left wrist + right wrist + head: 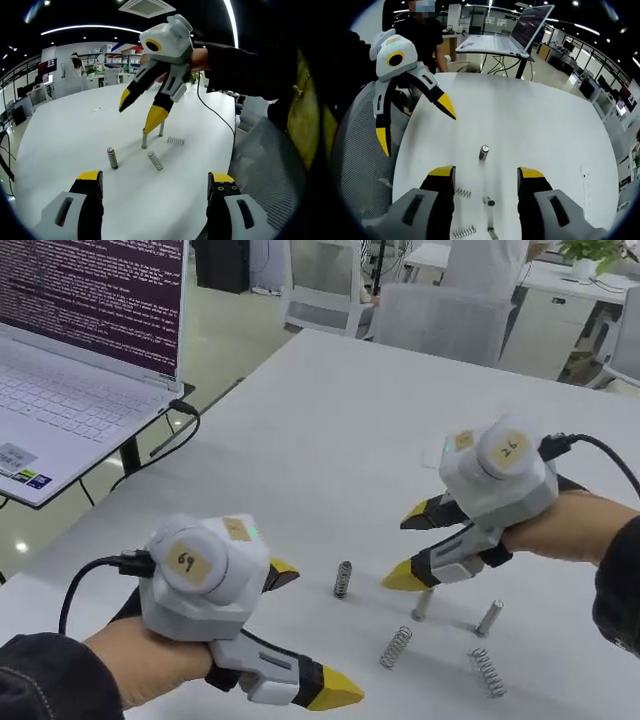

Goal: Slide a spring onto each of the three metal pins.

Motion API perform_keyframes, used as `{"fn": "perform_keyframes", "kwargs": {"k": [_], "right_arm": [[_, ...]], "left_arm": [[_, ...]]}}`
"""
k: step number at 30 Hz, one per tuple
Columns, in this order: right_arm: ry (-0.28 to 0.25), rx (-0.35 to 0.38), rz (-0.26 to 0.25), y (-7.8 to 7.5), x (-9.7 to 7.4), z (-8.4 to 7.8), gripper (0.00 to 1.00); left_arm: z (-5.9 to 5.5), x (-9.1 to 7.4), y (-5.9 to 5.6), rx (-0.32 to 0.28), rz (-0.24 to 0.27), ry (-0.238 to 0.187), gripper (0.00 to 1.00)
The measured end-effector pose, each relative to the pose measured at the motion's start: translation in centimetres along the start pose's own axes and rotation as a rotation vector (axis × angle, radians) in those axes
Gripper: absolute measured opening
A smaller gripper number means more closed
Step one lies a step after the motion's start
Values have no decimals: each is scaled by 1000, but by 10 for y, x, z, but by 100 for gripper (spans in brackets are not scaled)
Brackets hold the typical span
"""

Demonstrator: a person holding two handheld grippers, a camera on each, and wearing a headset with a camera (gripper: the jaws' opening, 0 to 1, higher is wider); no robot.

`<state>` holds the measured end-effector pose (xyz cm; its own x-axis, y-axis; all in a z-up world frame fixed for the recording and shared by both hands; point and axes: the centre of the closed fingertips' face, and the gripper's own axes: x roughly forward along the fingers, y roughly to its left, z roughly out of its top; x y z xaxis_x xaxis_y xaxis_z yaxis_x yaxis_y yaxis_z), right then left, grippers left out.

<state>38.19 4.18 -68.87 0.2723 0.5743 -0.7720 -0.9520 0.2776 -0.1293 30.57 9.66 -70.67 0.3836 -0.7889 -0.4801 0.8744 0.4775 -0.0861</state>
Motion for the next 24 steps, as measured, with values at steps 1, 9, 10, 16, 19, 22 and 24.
{"fn": "perform_keyframes", "kwargs": {"k": [1, 9, 10, 16, 19, 22, 24], "right_arm": [[-11, 7, -7, 0, -2, 0, 50], [-100, 59, -74, -1, -27, 1, 59], [-105, 62, -77, -1, -29, 1, 60], [-155, 94, -121, 0, -45, -1, 65], [-181, 115, -140, 2, -52, -5, 67], [-191, 128, -151, 6, -56, -9, 68], [-198, 139, -161, 7, -59, -12, 69]], "left_arm": [[0, 0, 0, 0, -1, 1, 83], [3, 0, -2, 7, -5, 2, 83], [3, 1, -2, 8, -6, 3, 83], [4, 2, -3, 8, -7, 4, 83], [5, 2, -3, 10, -7, 6, 82], [6, 3, -4, 10, -9, 5, 82], [6, 3, -5, 11, -10, 6, 82]]}}
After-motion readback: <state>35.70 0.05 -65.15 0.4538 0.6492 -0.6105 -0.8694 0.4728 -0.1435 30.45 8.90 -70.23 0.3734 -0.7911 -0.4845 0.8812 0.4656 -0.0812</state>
